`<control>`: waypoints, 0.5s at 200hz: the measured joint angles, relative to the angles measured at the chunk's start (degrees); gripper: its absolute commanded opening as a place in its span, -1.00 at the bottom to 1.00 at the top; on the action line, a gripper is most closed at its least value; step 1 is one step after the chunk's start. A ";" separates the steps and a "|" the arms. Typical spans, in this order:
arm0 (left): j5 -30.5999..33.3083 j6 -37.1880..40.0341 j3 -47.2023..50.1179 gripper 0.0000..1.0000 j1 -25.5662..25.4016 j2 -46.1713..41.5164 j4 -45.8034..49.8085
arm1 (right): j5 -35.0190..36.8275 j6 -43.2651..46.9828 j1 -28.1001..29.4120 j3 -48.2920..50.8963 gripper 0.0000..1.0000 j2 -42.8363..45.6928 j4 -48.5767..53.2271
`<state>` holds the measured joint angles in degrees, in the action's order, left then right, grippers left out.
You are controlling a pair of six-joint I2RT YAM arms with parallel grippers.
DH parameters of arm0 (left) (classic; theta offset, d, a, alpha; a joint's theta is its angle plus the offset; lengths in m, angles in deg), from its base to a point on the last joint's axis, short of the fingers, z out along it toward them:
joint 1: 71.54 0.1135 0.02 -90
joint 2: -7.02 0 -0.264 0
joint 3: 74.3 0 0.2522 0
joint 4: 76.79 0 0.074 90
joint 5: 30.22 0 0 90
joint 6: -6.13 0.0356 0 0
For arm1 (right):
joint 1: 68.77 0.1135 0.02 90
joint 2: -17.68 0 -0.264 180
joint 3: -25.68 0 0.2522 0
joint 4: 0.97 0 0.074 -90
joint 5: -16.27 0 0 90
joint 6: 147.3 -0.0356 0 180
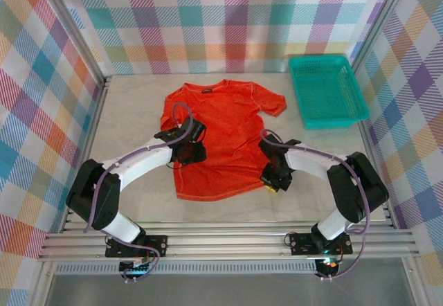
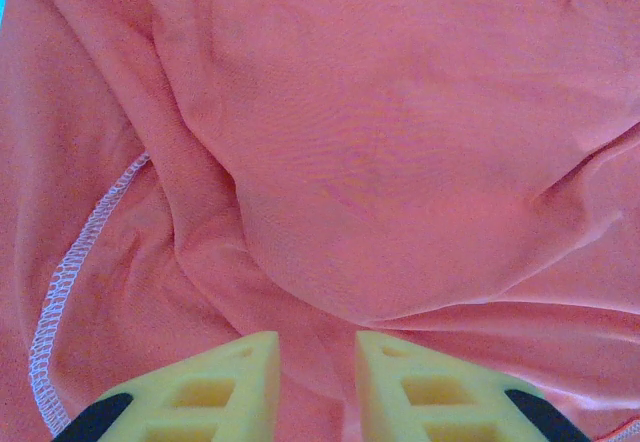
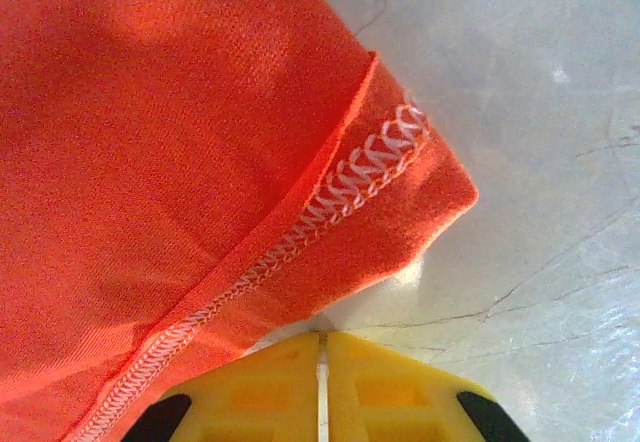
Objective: Fold the inside-out t-shirt
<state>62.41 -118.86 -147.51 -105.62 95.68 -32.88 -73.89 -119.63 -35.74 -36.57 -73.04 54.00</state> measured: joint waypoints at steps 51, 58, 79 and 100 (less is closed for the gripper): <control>-0.11 0.00 0.00 -0.47 -0.02 0.00 -0.02 | -0.04 1.49 1.31 -0.96 -0.40 0.96 -3.30; -0.13 0.02 0.00 -0.47 -0.02 0.00 -0.04 | -0.02 1.49 1.57 -0.98 -0.39 1.66 -3.69; -0.15 0.00 0.00 -0.48 -0.22 0.00 -0.04 | 0.28 1.46 1.84 -1.03 -0.35 3.04 -4.42; -0.15 0.00 0.00 -0.48 -0.35 0.00 -0.04 | 0.68 1.49 1.84 -1.36 -0.31 2.75 -4.55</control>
<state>62.26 -118.86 -147.51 -105.97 95.68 -32.93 -73.21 -118.14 -33.90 -37.93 -70.29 49.46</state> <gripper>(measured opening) 0.261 0.336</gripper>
